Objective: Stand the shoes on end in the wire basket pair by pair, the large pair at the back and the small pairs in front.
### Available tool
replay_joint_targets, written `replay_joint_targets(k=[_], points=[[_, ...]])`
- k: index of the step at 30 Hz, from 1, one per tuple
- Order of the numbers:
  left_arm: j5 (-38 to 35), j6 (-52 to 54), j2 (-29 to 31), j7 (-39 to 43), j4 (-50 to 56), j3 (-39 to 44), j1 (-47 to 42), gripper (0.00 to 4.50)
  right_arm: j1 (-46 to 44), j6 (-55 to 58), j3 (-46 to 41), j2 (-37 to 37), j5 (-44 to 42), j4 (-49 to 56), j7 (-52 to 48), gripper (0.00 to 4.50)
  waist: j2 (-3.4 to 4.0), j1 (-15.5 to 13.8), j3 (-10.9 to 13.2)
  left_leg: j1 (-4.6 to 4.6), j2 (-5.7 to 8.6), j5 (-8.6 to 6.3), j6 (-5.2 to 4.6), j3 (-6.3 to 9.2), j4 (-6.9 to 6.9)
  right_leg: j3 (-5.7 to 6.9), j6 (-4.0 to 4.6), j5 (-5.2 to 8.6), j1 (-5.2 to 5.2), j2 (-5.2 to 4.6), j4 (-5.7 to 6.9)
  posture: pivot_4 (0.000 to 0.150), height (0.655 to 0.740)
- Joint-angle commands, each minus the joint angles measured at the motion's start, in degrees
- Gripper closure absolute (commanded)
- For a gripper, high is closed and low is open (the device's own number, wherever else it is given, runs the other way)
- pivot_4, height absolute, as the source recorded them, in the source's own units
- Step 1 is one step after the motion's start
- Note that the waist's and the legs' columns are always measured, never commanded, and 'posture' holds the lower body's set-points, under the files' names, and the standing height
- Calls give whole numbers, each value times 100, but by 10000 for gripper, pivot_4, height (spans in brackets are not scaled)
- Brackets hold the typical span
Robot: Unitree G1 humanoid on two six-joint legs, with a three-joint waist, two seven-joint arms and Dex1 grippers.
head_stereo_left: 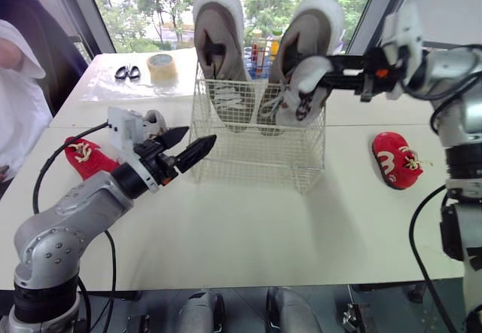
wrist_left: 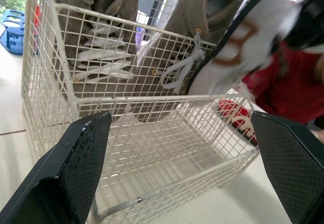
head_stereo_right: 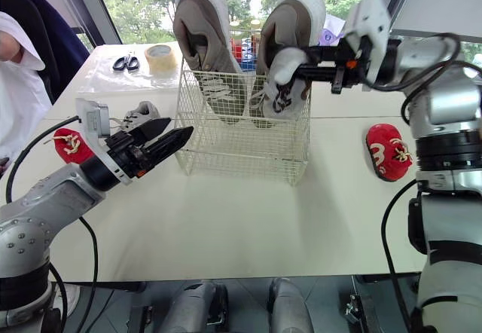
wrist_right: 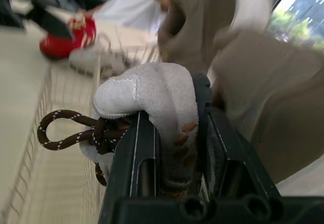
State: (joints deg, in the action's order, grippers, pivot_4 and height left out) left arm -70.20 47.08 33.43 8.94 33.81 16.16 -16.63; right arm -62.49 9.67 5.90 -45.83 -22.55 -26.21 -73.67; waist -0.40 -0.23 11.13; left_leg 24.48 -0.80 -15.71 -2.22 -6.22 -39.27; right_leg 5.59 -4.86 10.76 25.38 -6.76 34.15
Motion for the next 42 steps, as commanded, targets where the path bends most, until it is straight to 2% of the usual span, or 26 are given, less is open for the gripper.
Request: replay_joint_targets(k=[1,2,6,10,14,17,23,26,29,32,35,39,42], points=[[-105,-88,110,45,169,80,-45,233,-259,-323,-182,73,192,-408,-235,38752,1,-18,0,0,0,1,1,0,3,0,-1,0,2,0,1,1500,7400],[-114,-91,123,44,166,83,-40,233,-275,-360,-201,101,241,-485,-274,38752,1,-28,0,0,-1,2,4,1,5,2,-1,-1,1,1,2,1500,7400],[-158,-100,196,34,131,171,8,0,-223,-434,-271,99,382,-613,-388,19404,1,-28,0,-1,-2,4,7,2,8,4,-3,-2,2,2,3,1500,7400],[-176,-85,299,88,76,233,60,0,-135,-155,-436,7,304,-249,-390,434,1,-28,1,-2,-2,4,8,2,8,4,-3,-2,1,2,4,1500,7400],[-149,-56,470,251,-99,319,104,0,28,460,-640,-221,117,379,-430,434,1,-37,1,-2,-2,4,9,3,8,4,-2,-1,2,1,5,1500,7400],[-91,0,723,389,-411,486,144,0,226,1342,-922,-519,-289,1202,-367,434,2,-38,1,-2,-3,4,10,4,9,6,-2,-1,3,1,6,1500,7400],[203,59,1356,743,-1169,753,-134,0,407,3292,-1847,-796,-1655,2832,310,434,2,-38,1,-2,-6,2,11,6,11,7,6,3,8,-1,7,1500,7400],[844,134,2012,943,-1985,572,-814,0,344,4039,-2035,-831,-2317,3385,563,434,2,-51,1,-2,-6,-2,10,10,12,10,16,8,8,-1,6,1500,7400],[1454,235,2590,1582,-3002,76,-1729,0,443,4648,-1851,-851,-2964,4032,533,434,3,-46,0,0,-6,-21,-11,12,12,14,22,7,10,0,5,1500,7400],[2735,-315,2893,2692,-4317,-1003,-2864,0,1023,4438,-1211,-883,-2778,4899,365,434,-3,-58,-5,0,-4,-20,-21,9,13,19,19,6,6,0,4,1500,7400],[3776,-952,2745,3609,-5689,-1773,-3839,0,1458,4141,-901,-772,-2562,5210,443,434,-3,-52,-4,1,-2,-16,-17,-2,14,21,2,-3,7,0,3,1500,7400],[4669,-1586,2314,4821,-7601,-2315,-4926,0,1902,3708,-621,-775,-2079,5460,601,434,-13,-61,-1,8,-3,-1,2,-13,12,20,-3,-4,14,2,4,1500,7400],[5306,-1956,1904,5202,-9069,-2525,-5697,0,2089,3737,-699,-697,-2172,5669,833,434,-23,-56,3,17,-3,0,1,-23,10,22,-6,-2,17,6,6,1500,7400]])
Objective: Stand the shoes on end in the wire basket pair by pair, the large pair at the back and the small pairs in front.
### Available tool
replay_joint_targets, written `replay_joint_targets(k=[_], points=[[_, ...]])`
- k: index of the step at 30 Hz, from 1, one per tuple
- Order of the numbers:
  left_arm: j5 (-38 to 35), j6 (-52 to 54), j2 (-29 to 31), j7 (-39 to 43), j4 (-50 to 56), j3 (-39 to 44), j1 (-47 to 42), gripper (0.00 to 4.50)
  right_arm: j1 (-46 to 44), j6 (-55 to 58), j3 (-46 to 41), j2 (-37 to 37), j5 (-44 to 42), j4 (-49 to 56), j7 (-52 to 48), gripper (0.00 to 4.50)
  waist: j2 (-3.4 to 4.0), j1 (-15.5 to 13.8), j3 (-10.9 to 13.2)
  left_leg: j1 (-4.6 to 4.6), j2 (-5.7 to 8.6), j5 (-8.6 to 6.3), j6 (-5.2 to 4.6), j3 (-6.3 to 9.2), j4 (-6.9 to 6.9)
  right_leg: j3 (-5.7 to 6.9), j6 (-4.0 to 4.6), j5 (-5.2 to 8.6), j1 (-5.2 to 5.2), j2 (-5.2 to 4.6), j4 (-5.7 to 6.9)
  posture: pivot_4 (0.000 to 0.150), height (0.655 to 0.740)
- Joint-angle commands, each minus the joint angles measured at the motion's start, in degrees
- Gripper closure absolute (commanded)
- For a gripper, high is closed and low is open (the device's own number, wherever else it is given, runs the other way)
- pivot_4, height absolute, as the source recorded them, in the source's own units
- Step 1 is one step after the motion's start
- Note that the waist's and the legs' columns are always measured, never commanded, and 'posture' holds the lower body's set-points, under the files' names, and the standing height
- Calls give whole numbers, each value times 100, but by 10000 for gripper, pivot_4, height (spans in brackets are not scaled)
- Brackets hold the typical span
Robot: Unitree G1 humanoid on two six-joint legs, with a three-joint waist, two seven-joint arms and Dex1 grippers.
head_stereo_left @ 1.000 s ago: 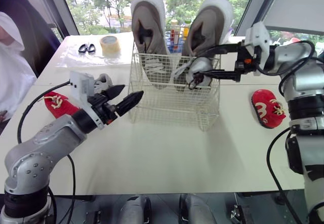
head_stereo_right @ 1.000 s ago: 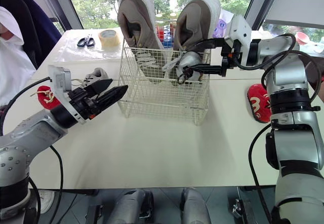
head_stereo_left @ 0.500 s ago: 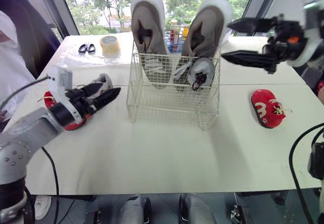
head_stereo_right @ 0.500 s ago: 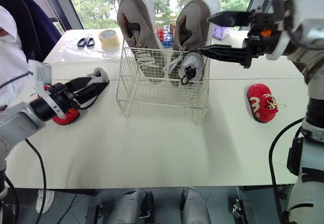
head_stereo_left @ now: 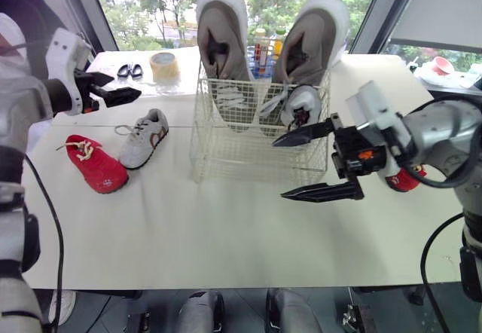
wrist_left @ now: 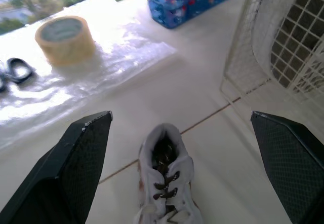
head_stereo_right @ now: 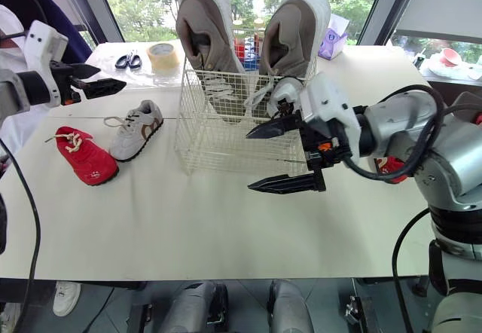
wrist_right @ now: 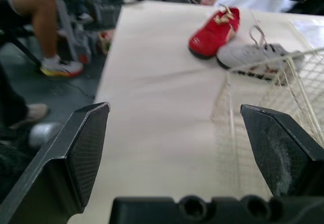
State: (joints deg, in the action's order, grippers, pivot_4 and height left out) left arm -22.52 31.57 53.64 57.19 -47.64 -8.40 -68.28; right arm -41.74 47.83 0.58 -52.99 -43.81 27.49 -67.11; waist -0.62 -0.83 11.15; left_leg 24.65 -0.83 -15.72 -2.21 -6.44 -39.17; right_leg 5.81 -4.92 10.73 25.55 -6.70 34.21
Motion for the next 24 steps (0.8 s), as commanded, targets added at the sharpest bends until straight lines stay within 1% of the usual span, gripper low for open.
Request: replay_joint_targets(k=[1,3,5,11,14,16,21,22,24], points=[[768,-589,-211,398,-1275,-129,-668,0,43,-35,-201,38,-107,369,269,434,-1,8,1,4,0,0,-1,-1,0,0,-1,0,2,0,-1,1500,7400],[1163,-946,-396,324,-1840,-204,-803,0,98,79,-298,64,-264,508,469,434,-2,19,1,5,0,-1,-3,3,-2,0,-2,0,3,-3,0,1500,7400],[1546,-1282,-576,58,-2249,-255,-820,0,144,184,-405,93,-426,619,688,434,-3,29,1,5,-1,-2,-5,11,-2,-1,-3,0,4,-4,-1,1500,7400],[2075,-1348,-1030,-380,-2818,-60,-781,0,208,428,-578,176,-828,851,1272,434,-26,15,7,6,-3,-6,-14,21,-6,0,-3,-1,5,-6,5,1500,7400],[2279,-1271,-1162,-414,-2919,-18,-693,8326,194,514,-625,214,-969,918,1528,0,-30,7,5,6,-2,-15,-28,23,-9,0,-4,-1,5,-8,6,1500,7400],[2337,-1268,-1222,-383,-2939,59,-678,18871,194,542,-636,209,-1024,943,1658,0,-32,9,5,6,-2,-14,-28,22,-10,0,-4,-2,4,-8,7,1500,7400],[2391,-1248,-1290,-397,-2938,305,-717,43034,204,545,-626,159,-1072,942,1820,0,-33,10,5,6,-2,-14,-28,23,-11,0,-5,-2,5,-8,9,1500,7400],[2351,-1279,-1288,-429,-2922,392,-748,44557,208,535,-610,147,-1055,924,1828,0,-33,10,5,7,-2,-14,-28,23,-11,1,-5,-3,4,-8,9,1500,7400],[2259,-1325,-1263,-536,-2881,598,-831,44557,205,521,-579,123,-1019,884,1822,0,-34,13,5,7,-2,-14,-28,22,-12,0,-7,-3,4,-8,8,1500,7400]])
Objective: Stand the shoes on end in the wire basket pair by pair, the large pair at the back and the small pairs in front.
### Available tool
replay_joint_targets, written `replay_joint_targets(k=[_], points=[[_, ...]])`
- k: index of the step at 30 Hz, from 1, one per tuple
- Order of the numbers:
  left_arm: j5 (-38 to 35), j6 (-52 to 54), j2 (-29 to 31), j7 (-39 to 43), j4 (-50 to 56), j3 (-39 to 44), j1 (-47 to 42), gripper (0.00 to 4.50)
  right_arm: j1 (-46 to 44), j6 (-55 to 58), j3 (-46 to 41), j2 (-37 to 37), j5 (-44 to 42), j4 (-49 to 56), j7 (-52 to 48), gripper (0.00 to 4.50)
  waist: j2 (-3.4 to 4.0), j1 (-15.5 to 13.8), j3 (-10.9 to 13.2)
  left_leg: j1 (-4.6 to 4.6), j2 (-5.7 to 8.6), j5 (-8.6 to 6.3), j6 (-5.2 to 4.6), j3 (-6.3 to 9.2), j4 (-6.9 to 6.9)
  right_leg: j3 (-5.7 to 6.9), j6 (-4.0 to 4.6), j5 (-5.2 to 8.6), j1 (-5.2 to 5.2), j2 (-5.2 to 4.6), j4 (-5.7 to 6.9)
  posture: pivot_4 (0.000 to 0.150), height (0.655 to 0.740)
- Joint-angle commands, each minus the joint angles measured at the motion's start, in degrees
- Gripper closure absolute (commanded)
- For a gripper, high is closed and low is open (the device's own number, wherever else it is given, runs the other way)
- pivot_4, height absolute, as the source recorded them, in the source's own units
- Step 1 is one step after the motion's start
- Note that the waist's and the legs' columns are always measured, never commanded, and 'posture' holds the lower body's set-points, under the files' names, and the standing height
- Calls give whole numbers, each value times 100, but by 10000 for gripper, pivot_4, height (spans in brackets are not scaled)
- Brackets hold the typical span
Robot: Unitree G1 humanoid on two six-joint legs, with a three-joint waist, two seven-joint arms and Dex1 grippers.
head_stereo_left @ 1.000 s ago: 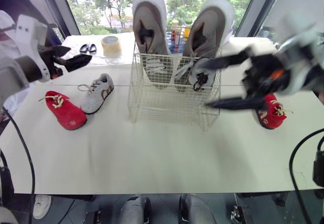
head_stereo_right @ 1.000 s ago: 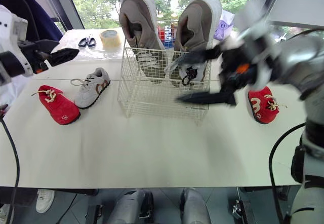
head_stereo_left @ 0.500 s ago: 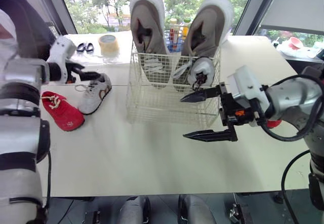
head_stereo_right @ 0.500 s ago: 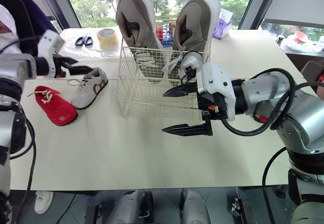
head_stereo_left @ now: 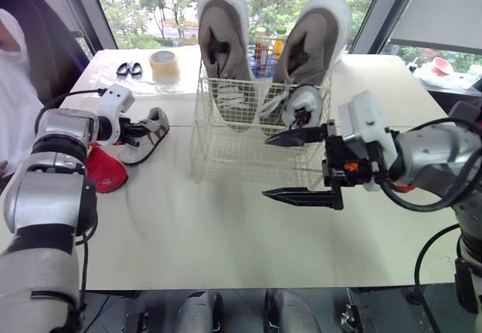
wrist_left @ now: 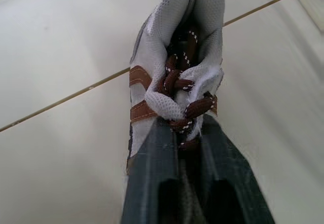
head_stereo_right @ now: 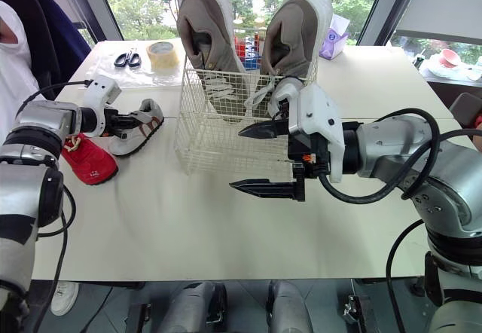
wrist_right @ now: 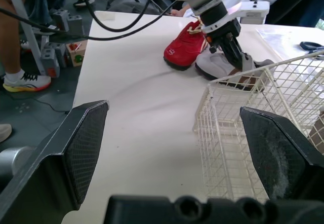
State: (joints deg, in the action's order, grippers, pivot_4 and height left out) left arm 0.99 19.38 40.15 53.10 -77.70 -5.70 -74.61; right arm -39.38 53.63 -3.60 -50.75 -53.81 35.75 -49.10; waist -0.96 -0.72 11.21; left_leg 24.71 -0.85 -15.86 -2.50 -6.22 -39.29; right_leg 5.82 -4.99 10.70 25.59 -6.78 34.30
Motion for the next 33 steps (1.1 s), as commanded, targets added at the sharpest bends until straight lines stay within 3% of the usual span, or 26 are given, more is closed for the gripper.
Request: replay_joint_targets(k=[1,5,7,9,11,13,16,22,29,33], points=[[-162,-109,120,-232,155,466,-269,44557,-31,-59,-156,-119,-6,41,14,0,-1,3,0,0,0,0,0,0,0,0,0,0,0,0,0,1500,7400],[-488,-73,246,-470,324,1060,-587,44557,-35,-31,-185,-196,-18,-26,0,0,-11,1,1,0,0,1,0,1,0,0,-2,-1,0,0,2,1500,7400],[-1131,-9,317,-848,961,1809,-751,44557,4,86,-396,-234,-206,-87,125,0,-15,2,2,0,0,3,4,1,-1,0,-4,-2,-1,0,1,1500,7400],[-1975,544,176,-1241,2786,2664,-267,44557,50,229,-626,-252,-413,-167,299,0,-25,10,8,1,0,9,14,3,-1,0,-8,-5,-1,-1,1,1500,7400],[-3036,1131,-642,-2135,6059,3446,1027,44557,127,340,-766,-293,-470,-339,416,0,-20,28,4,9,-2,10,17,14,0,1,-18,-12,-4,-4,2,1500,7400],[-3169,1480,-1253,-3032,8440,3367,2068,44557,171,382,-775,-327,-405,-571,434,0,-8,48,-5,-1,5,8,16,12,4,-13,-27,-17,-19,-15,-12,1500,7400],[-2629,1351,-1608,-3805,9919,2677,2341,44557,66,502,-599,-382,-375,-1026,236,0,-22,-19,4,-27,22,5,12,10,-3,-11,-35,-22,-50,-20,-12,1500,7400],[-1974,-227,-2296,-3882,9646,1663,1782,44557,-460,863,-103,-671,-527,-1448,-736,0,-1,-13,-7,-30,-5,-14,-30,22,-68,-2,-4,-39,-70,6,-13,1500,7400],[-1332,-1713,-3418,-4055,9098,718,2408,44557,-256,1187,-562,-997,-686,-1245,-643,0,24,-12,-21,-29,-3,-20,-45,14,-74,-3,-9,-43,-68,0,-7,1500,7400],[-725,-2570,-3739,-4050,8760,104,3068,44557,149,1367,-998,-1177,-845,-1023,-401,0,24,-15,-21,-25,-3,-24,-51,10,-76,-2,-10,-43,-67,-2,-8,1500,7400]])
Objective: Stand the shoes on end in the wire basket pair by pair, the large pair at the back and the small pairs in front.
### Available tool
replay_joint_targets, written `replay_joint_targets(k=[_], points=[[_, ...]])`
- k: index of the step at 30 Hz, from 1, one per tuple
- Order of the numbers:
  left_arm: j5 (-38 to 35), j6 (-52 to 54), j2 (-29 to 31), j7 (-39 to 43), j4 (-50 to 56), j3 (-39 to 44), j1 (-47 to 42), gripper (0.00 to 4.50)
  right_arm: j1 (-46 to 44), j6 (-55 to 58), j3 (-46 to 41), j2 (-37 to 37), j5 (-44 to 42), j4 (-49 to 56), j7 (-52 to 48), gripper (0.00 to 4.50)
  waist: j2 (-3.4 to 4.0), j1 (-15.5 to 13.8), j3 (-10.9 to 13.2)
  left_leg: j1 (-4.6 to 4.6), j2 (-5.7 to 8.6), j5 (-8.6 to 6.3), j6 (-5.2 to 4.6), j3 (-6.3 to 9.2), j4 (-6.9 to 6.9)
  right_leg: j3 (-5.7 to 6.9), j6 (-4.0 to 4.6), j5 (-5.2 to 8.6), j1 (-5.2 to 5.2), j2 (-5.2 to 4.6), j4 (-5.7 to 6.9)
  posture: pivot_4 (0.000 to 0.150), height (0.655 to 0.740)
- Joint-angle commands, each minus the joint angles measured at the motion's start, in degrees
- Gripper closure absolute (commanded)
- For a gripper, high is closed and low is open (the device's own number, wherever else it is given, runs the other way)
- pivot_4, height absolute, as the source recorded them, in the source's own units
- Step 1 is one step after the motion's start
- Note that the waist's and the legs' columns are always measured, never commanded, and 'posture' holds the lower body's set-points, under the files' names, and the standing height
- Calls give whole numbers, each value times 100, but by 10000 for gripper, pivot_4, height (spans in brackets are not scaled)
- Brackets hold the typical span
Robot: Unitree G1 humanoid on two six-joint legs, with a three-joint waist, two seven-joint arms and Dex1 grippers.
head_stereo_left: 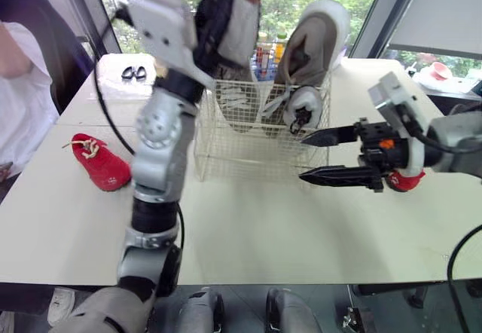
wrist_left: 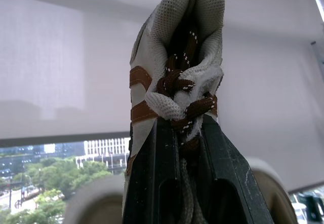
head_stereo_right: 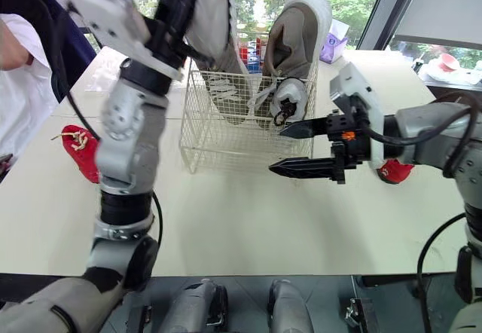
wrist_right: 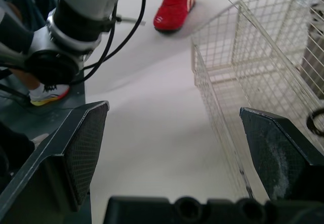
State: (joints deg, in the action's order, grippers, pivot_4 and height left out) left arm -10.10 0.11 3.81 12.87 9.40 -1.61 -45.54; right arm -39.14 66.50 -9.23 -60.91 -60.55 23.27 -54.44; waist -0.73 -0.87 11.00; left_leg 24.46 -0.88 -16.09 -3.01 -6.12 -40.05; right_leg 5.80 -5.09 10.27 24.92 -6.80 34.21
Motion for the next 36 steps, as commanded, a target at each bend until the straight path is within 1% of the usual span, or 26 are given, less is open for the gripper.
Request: replay_joint_targets(k=[1,5,10,14,18,23,28,33,36], points=[[531,-832,-137,-47,-14,-407,271,44557,218,119,-542,-190,-216,281,198,0,0,0,0,0,0,-2,-4,0,0,0,0,0,0,-1,-1,1500,7400],[1055,-1554,-270,-232,-549,-647,499,44557,491,276,-917,-166,-522,473,582,0,0,-5,0,1,0,-5,-7,0,-1,0,1,0,0,-4,-5,1500,7400],[1339,-2104,-457,-384,-1234,-816,734,44557,613,290,-1122,-114,-782,598,1005,0,0,-2,0,-1,0,-7,-11,1,-2,-1,2,0,-1,-5,-6,1500,7400],[1932,-2614,-368,-779,-1725,-840,949,44557,615,61,-975,121,-628,599,1365,0,0,8,0,1,0,-8,-13,1,-2,-1,1,0,3,-5,-5,1500,7400],[2394,-3125,-247,-1171,-2149,-813,786,44557,606,34,-904,201,-714,601,1472,0,4,-1,-2,1,-2,-8,-13,1,-1,0,1,0,4,-5,-3,1500,7400],[2505,-3349,-151,-1371,-2338,-736,571,44557,515,-53,-761,192,-664,504,1421,0,4,-3,-2,2,-2,-9,-14,1,-2,0,1,0,4,-7,-4,1500,7400],[2680,-3675,-45,-1410,-2429,-847,466,44557,503,-113,-669,202,-651,498,1413,0,4,-4,-2,7,-2,-10,-15,1,0,0,0,0,11,-7,-4,1500,7400],[2746,-4060,-67,-1651,-3436,-827,183,44557,414,-68,-637,152,-748,523,1504,0,4,-18,-2,8,-1,-10,-16,0,-2,0,1,-1,10,-9,-5,1500,7400],[2584,-4149,-128,-1636,-3929,-796,143,44557,425,-47,-662,108,-781,552,1531,0,4,-2,-2,8,-2,-11,-17,0,-1,1,0,0,11,-9,-5,1500,7400]])
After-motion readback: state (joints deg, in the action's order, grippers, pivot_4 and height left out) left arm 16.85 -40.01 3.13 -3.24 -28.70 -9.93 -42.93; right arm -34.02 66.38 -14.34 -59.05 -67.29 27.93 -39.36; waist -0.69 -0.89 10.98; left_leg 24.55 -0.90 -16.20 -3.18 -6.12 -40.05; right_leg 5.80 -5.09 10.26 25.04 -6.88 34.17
